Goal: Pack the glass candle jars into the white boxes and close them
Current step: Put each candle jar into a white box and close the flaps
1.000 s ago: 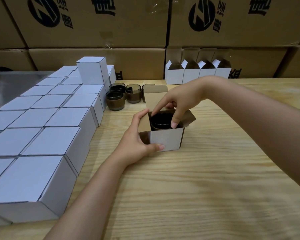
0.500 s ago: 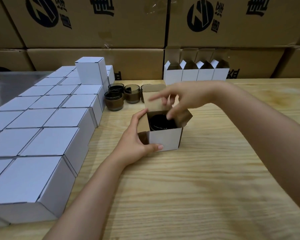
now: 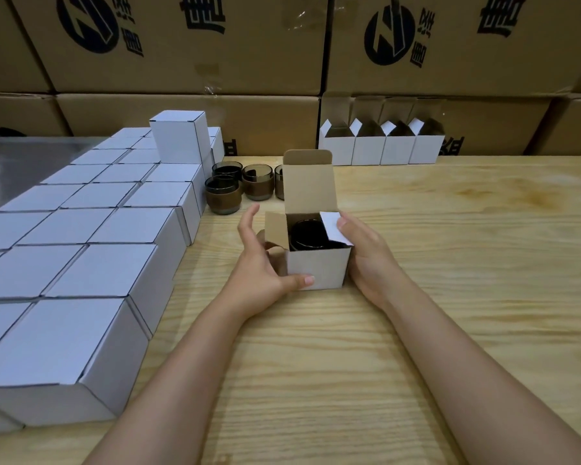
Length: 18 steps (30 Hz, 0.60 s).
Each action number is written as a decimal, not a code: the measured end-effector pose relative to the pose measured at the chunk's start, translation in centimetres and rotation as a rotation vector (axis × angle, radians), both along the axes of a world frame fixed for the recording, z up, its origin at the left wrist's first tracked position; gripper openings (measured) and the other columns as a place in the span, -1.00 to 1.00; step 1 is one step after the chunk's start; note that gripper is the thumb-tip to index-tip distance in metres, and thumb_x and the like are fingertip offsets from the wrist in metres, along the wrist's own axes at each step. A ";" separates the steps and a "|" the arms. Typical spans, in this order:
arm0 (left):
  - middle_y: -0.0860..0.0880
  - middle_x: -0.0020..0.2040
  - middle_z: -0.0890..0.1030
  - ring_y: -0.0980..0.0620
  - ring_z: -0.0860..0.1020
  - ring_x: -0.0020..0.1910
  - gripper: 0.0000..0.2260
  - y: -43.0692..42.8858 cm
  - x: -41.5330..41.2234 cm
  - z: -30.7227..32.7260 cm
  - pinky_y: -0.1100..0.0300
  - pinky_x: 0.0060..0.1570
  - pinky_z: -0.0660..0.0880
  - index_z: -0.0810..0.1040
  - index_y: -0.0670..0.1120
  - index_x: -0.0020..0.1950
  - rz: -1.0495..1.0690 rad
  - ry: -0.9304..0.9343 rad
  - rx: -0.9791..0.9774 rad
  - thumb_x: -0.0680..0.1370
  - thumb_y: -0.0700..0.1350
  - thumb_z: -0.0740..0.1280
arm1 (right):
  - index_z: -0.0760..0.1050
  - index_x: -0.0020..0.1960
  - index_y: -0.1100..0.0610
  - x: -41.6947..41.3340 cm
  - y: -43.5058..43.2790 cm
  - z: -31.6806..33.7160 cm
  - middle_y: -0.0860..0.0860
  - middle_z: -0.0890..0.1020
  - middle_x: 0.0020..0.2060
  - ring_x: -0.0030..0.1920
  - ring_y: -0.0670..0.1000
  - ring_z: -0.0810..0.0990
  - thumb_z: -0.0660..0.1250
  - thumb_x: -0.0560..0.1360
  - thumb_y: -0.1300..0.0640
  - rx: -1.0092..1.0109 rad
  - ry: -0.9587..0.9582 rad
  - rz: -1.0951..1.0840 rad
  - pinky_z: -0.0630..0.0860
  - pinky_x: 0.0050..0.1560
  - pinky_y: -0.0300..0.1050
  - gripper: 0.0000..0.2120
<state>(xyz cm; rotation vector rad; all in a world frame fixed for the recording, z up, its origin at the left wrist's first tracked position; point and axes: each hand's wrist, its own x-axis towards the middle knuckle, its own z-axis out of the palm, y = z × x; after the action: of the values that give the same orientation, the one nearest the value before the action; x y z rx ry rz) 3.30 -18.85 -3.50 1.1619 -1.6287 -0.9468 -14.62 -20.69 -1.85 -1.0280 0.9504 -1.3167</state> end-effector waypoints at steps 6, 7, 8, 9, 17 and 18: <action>-0.01 0.20 0.51 0.21 0.54 0.12 -0.22 0.0 -0.4 0.0 0.33 0.08 0.48 0.09 0.42 0.16 -0.007 -0.022 -0.023 0.24 -0.07 0.54 | 0.54 0.17 -0.05 -0.5 -0.4 0.0 -0.07 0.67 0.06 0.05 -0.05 0.64 0.18 0.61 0.22 -0.118 0.032 0.064 0.57 -0.05 -0.15 -0.73; 0.00 0.22 0.50 0.24 0.52 0.14 -0.23 0.0 -0.3 0.1 0.39 0.07 0.45 0.13 0.42 0.20 -0.019 -0.041 -0.033 0.25 -0.06 0.54 | 0.52 0.21 -0.04 -0.5 -0.4 0.0 -0.05 0.66 0.10 0.09 -0.03 0.62 0.17 0.61 0.22 -0.130 0.035 0.075 0.57 0.00 -0.12 -0.72; 0.03 0.24 0.49 0.23 0.50 0.18 -0.24 0.1 -0.3 0.2 0.37 0.09 0.44 0.17 0.41 0.23 -0.029 -0.060 -0.041 0.26 -0.05 0.54 | 0.50 0.25 -0.03 -0.5 -0.4 0.0 -0.02 0.64 0.13 0.13 0.00 0.61 0.17 0.60 0.22 -0.144 0.034 0.081 0.55 0.05 -0.08 -0.70; 0.06 0.26 0.48 0.20 0.47 0.23 -0.27 0.1 -0.3 0.3 0.29 0.14 0.45 0.22 0.41 0.25 -0.037 -0.070 -0.047 0.26 -0.04 0.53 | 0.49 0.27 -0.03 -0.5 -0.4 -0.1 0.01 0.63 0.16 0.16 0.03 0.59 0.18 0.60 0.22 -0.157 0.029 0.085 0.54 0.10 -0.05 -0.69; 0.15 0.26 0.52 0.19 0.48 0.27 -0.35 0.3 -0.1 0.7 -0.02 0.26 0.46 0.36 0.33 0.25 -0.050 -0.064 -0.043 0.26 -0.01 0.53 | 0.47 0.17 -0.01 -0.6 0.0 -0.1 -0.05 0.63 0.06 0.10 0.01 0.58 0.50 0.30 -0.19 -0.243 -0.014 0.113 0.50 0.10 -0.01 -0.48; 0.14 0.26 0.52 0.18 0.47 0.27 -0.33 0.3 -0.1 0.7 -0.04 0.27 0.45 0.35 0.34 0.26 -0.051 -0.059 -0.039 0.25 0.02 0.54 | 0.46 0.14 0.00 -0.5 0.1 -0.1 -0.07 0.63 0.03 0.07 -0.01 0.58 0.53 0.19 -0.28 -0.252 0.003 0.132 0.52 0.07 -0.04 -0.36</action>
<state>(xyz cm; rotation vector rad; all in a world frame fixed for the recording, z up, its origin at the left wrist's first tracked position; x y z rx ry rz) 3.19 -18.51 -2.79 1.1359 -1.7244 -0.9163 -15.14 -20.62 -1.93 -1.2639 0.7174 -1.3471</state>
